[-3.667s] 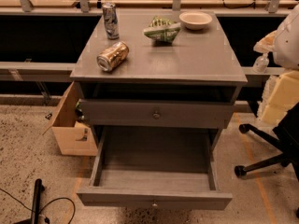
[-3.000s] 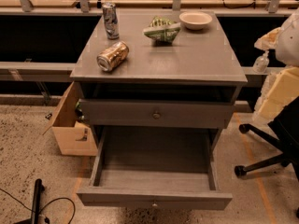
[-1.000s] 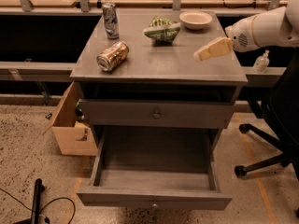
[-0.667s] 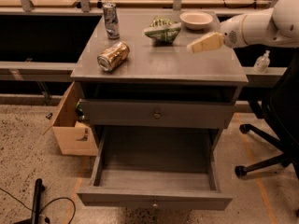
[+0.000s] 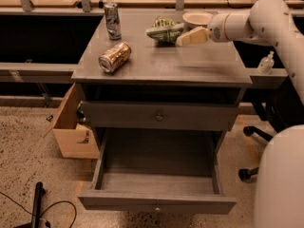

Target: Place green jalapeno chip bag into middle drawer

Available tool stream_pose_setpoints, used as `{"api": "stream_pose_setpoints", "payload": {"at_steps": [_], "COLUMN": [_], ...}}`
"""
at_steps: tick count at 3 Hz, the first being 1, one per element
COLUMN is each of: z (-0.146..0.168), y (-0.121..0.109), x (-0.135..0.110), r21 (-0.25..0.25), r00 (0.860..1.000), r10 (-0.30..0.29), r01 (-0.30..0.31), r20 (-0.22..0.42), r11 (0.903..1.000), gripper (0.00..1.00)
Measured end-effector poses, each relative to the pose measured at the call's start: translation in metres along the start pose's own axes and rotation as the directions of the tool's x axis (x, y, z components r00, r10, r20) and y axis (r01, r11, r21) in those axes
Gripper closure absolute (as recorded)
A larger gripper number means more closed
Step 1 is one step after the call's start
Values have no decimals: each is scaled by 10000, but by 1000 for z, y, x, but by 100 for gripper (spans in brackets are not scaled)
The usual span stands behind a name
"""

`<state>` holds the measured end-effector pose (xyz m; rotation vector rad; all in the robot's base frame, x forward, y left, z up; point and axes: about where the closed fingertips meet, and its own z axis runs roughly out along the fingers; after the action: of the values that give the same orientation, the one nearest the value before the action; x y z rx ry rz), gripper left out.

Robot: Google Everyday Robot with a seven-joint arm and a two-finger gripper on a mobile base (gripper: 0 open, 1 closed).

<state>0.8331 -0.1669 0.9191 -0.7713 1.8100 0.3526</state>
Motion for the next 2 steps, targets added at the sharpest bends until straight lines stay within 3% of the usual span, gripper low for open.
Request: {"api": "stream_pose_setpoints", "payload": {"at_steps": [1, 2], "z": [49, 80], "y": [-12, -6], "x": [-3, -11], "r21": [-2, -259], "r00": [9985, 9983], "r10": [177, -178], "r01": [-177, 192], "r20": [514, 564], "r11": [9998, 9995], "gripper": [1, 23]}}
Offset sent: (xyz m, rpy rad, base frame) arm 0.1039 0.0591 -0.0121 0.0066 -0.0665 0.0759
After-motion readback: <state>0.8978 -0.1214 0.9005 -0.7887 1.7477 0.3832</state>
